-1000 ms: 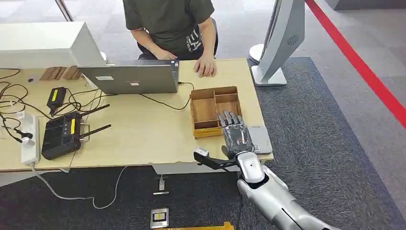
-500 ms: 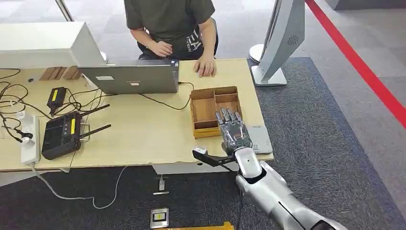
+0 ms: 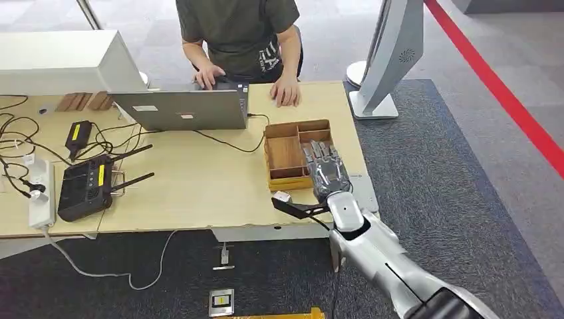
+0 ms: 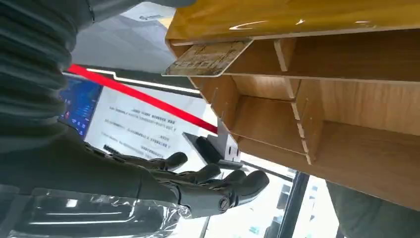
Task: Pass the card to the sensor for recognition and then transmit it.
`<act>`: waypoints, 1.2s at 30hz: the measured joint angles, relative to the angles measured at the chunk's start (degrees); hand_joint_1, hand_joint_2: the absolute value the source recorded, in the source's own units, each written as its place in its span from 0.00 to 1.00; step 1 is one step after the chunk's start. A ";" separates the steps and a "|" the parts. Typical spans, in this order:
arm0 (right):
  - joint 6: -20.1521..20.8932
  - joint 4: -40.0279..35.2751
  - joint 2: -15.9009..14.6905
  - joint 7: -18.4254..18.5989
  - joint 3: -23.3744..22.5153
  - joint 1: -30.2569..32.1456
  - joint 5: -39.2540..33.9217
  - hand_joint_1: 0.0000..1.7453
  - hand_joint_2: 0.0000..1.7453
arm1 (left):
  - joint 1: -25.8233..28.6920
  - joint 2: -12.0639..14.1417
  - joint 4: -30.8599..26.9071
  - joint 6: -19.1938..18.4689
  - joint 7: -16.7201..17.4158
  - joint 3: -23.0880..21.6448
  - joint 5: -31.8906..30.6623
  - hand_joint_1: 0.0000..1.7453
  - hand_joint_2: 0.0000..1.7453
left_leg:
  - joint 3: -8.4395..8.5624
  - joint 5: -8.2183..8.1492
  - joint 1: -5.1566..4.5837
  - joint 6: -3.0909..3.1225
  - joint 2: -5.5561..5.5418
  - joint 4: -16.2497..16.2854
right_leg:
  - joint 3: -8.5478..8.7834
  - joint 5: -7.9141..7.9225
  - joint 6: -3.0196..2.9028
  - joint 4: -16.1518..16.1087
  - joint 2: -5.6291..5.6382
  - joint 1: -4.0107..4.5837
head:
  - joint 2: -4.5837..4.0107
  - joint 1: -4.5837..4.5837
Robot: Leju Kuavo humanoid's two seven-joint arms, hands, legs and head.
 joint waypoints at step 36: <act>3.17 1.07 -3.02 -0.74 -1.38 -1.26 -0.07 0.00 1.00 | 0.01 0.59 0.00 -1.29 0.48 -2.01 -1.14 0.00 0.00 | -0.02 0.00 0.00 0.00 0.01 0.01 | 0.01 0.02 -0.02 0.00 0.00 0.00 | 0.00 0.00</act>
